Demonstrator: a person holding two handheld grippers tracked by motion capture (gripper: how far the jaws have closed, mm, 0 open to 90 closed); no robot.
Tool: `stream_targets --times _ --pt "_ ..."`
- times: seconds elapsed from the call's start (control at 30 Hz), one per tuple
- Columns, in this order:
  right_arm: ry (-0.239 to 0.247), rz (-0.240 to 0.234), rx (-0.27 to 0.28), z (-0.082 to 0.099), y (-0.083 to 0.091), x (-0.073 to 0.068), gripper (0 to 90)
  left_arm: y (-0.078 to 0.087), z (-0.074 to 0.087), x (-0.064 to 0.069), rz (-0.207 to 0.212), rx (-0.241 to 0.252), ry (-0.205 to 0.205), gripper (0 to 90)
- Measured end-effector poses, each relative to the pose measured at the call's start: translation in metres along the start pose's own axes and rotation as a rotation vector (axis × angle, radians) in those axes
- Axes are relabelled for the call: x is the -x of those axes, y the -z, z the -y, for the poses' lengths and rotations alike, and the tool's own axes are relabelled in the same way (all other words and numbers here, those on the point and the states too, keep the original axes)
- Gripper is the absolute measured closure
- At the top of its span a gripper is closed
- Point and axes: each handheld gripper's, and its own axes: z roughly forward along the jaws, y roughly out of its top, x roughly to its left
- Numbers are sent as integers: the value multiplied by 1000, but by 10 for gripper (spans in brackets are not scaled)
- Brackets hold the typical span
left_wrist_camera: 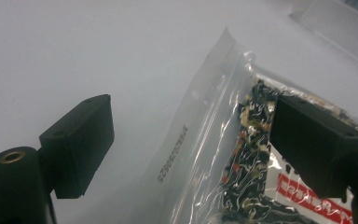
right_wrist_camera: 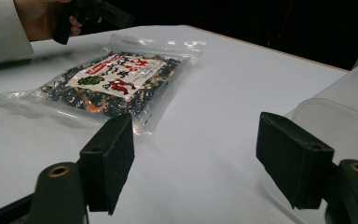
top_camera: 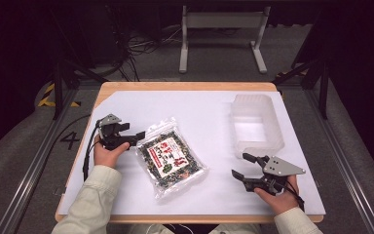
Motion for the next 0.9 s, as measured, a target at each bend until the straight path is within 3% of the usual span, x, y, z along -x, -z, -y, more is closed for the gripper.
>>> stream_targets --times 0.1,0.27,0.5,0.7,0.9 --pt "4 0 -2 0 0 -1 283 -1 2 -2 5 -18 22 147" --pt "-1 -4 -3 0 0 -1 285 -2 8 -5 25 -50 17 146" --pt "-2 -17 -11 0 -1 -2 292 -1 16 -10 57 -98 44 190" --pt "0 -19 -14 0 -1 -2 296 -2 18 -10 95 -137 41 206" --pt "4 -25 -18 1 -1 -3 296 -3 21 -11 105 -170 47 210"
